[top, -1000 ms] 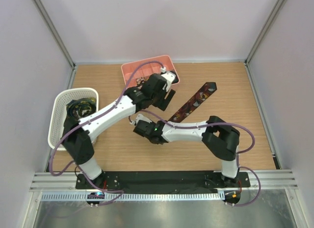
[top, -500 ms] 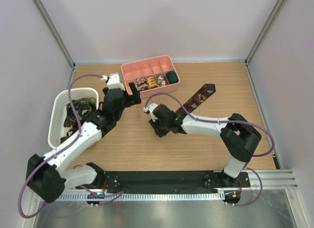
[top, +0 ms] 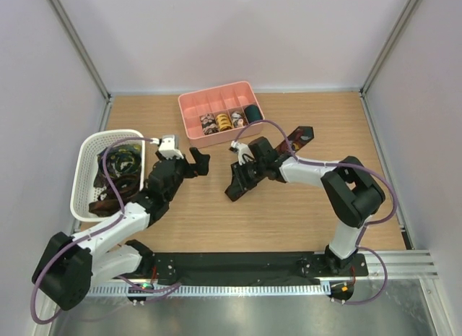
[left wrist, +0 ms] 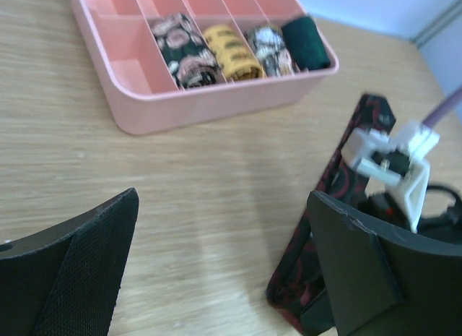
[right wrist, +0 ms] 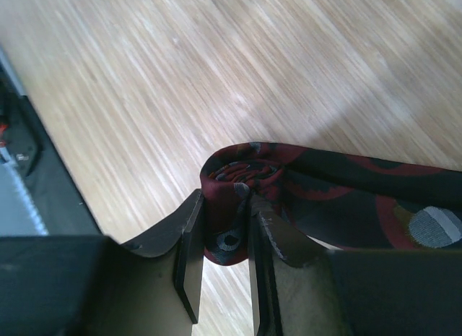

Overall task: Roll the ties
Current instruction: Roll the tie

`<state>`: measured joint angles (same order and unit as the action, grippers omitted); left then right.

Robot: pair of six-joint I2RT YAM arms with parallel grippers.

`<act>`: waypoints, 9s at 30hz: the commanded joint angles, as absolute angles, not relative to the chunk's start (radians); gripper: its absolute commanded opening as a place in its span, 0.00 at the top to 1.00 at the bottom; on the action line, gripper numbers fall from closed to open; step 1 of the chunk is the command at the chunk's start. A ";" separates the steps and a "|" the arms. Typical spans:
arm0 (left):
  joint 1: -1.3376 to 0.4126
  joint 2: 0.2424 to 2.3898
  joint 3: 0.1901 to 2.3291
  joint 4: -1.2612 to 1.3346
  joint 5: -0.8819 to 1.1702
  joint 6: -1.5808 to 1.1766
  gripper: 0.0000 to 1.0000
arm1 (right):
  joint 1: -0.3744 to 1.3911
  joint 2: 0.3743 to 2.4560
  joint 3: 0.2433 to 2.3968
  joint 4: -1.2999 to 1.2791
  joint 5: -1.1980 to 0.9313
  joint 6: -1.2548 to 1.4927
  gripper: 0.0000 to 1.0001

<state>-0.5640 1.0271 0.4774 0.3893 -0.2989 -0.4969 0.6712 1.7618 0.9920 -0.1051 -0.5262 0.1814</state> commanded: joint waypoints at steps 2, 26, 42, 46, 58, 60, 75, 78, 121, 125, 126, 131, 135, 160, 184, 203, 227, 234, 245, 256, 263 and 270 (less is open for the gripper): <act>-0.560 1.106 0.466 0.594 -0.114 -0.399 0.00 | 0.629 1.815 0.962 -0.091 -0.699 0.222 0.96; -0.796 1.449 0.672 0.267 0.175 0.103 0.00 | 0.466 1.982 0.965 -0.060 -0.788 0.278 0.96; -0.807 1.683 0.877 0.078 0.107 0.121 0.08 | 0.446 1.996 0.960 -0.040 -0.804 0.291 0.96; -0.805 1.698 0.888 0.075 0.133 0.120 0.09 | 0.445 1.997 0.959 -0.038 -0.808 0.291 0.96; -0.819 1.776 0.920 0.118 0.085 0.095 0.30 | 0.446 1.993 0.954 -0.028 -0.818 0.298 0.96; -0.819 1.782 0.925 0.110 0.078 0.098 0.38 | 0.446 1.993 0.954 -0.029 -0.818 0.299 0.95; -0.834 1.799 0.910 0.061 0.092 0.118 0.69 | 0.446 1.980 0.950 -0.015 -0.822 0.318 0.83; -0.834 1.804 0.917 0.045 0.097 0.114 0.72 | 0.443 1.956 0.953 -0.017 -0.824 0.330 0.66; -0.833 2.005 1.178 -0.284 0.014 0.008 0.78 | 0.258 1.243 0.759 -0.181 -0.216 0.408 0.59; -0.833 2.045 1.235 -0.353 0.006 0.005 0.78 | 0.320 1.141 0.709 -0.216 -0.105 0.373 0.59; -0.833 2.058 1.249 -0.389 0.008 0.005 0.78 | 0.360 1.123 0.704 -0.235 -0.085 0.367 0.60; -0.833 2.097 1.321 -0.478 0.008 -0.029 0.79 | 0.524 1.000 0.660 -0.276 0.101 0.338 0.62; -0.833 2.132 1.382 -0.569 0.008 -0.043 0.80 | 0.662 0.960 0.643 -0.284 0.173 0.307 0.62; -0.831 2.229 1.516 -0.771 0.052 -0.067 0.81 | 1.333 1.980 1.366 -0.629 0.971 -0.041 0.41; -0.833 2.273 1.611 -0.933 0.112 -0.094 0.83 | 1.229 2.175 1.394 -0.537 1.075 -0.190 0.31; -0.834 2.270 1.649 -1.031 0.127 -0.117 0.80 | 1.166 2.250 1.382 -0.601 1.066 -0.104 0.40; -0.836 2.163 1.661 -0.953 0.068 -0.106 0.51 | 1.170 2.189 1.419 -0.680 0.924 -0.015 0.85; -0.838 2.071 1.631 -0.852 0.025 -0.092 0.38 | 1.174 2.161 1.419 -0.696 0.868 -0.003 0.85; -0.838 1.977 1.661 -0.709 -0.048 -0.084 0.32 | 1.184 2.161 1.420 -0.703 0.821 0.035 0.88; -0.784 1.844 1.701 -0.604 -0.190 -0.182 0.30 | 1.181 2.076 1.356 -0.598 0.661 0.069 0.89; -0.666 1.596 1.469 -0.450 -0.236 -0.300 0.24 | 1.125 1.954 1.252 -0.483 0.468 0.061 0.90; -0.607 1.359 1.206 -0.218 -0.262 -0.400 0.00 | 1.039 1.827 1.120 -0.362 0.221 0.067 0.90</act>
<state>-0.5995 1.4204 1.2709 -0.3717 -0.2382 -0.3389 1.0538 1.8526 1.1786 -0.4522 0.4675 0.0143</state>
